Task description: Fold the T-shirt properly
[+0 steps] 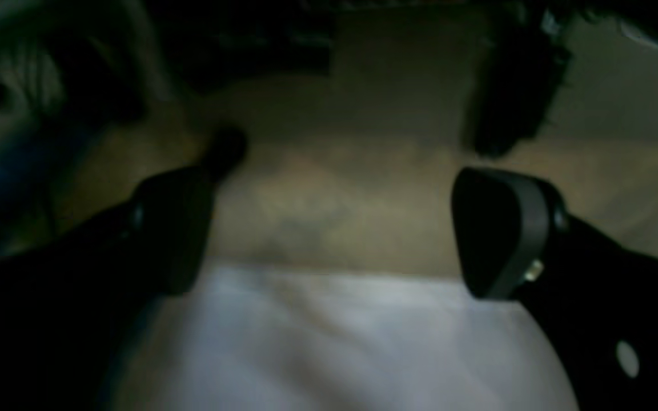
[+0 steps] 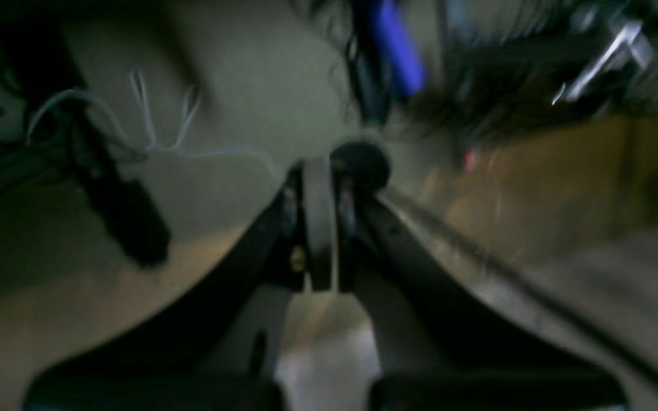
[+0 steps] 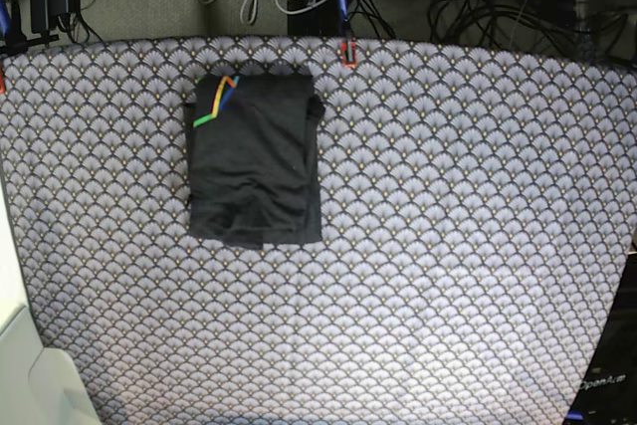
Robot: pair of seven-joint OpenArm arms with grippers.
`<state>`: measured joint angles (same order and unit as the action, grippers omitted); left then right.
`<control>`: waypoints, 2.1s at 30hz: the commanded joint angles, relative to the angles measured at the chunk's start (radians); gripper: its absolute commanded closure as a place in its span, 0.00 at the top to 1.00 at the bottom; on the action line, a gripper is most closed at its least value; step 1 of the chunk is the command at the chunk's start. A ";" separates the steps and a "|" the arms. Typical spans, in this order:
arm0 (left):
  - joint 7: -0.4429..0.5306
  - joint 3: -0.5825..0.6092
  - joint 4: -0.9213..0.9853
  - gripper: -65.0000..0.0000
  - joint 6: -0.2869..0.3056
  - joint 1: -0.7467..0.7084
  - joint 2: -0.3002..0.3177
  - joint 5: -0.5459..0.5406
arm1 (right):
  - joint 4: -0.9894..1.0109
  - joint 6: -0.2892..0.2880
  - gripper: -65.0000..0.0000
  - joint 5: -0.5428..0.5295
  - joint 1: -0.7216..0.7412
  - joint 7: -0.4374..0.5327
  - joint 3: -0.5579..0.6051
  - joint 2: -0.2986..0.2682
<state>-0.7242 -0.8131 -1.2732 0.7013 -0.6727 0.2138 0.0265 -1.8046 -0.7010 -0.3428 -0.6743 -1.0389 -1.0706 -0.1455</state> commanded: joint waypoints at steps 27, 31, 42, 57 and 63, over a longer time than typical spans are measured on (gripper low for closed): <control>0.130 0.168 0.278 1.00 -0.003 0.126 0.082 0.065 | 0.335 0.003 0.00 0.196 0.032 0.208 0.051 0.063; 0.185 0.222 0.378 1.00 -0.003 0.184 0.082 0.112 | 0.457 0.003 0.00 0.205 0.038 0.317 0.053 0.059; 0.269 0.281 0.610 1.00 -0.003 0.339 0.057 0.237 | 1.017 0.003 0.00 0.621 0.259 0.579 0.076 -0.024; 0.412 0.496 1.073 1.00 -0.096 0.601 0.026 0.257 | 1.429 0.003 0.00 0.756 0.391 0.917 0.261 -0.099; 0.424 0.573 1.078 1.00 -0.127 0.603 -0.023 0.252 | 1.466 0.090 0.00 0.756 0.408 0.958 0.343 -0.070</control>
<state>-0.2909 -0.2420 -0.1959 0.5682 -0.0662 0.1833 0.2783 -0.3374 -0.6048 0.4114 -0.2527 -0.0761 -0.7284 -0.2127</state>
